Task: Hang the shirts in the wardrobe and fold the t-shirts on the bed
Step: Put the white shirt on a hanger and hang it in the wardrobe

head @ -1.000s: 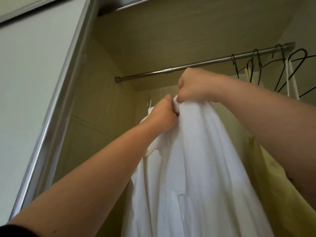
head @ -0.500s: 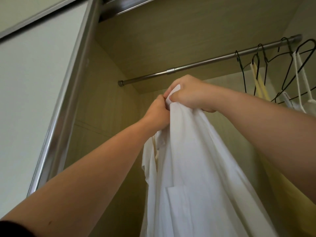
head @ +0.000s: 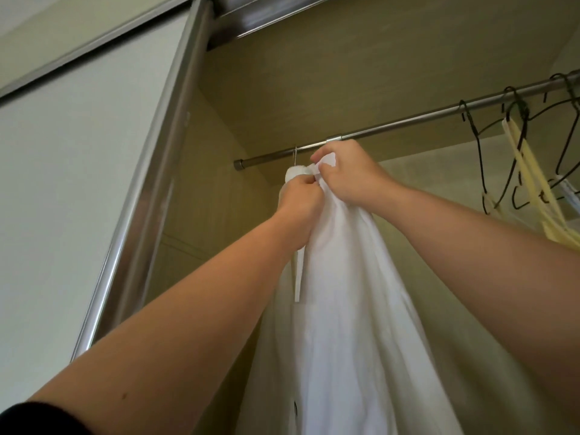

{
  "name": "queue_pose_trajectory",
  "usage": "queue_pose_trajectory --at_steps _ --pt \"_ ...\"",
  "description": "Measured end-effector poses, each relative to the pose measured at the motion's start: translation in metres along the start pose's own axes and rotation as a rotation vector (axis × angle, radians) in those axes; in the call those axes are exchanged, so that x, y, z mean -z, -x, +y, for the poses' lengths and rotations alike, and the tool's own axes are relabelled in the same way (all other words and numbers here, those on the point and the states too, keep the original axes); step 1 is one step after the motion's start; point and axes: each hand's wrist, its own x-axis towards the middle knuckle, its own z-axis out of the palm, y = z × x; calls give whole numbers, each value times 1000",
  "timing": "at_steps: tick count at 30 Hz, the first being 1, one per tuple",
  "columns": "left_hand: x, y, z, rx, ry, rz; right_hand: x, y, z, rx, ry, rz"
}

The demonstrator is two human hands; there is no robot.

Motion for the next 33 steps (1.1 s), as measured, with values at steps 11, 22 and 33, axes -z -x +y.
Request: queue_pose_trajectory --at_steps 11,22,33 --pt "14 -30 -11 -38 -8 33 -39 -61 2 -11 40 73" --pt "14 -44 -43 18 -135 87 -71 -86 12 -97 93 52" --pt "19 -30 -50 96 -176 66 -81 -70 11 -166 59 35"
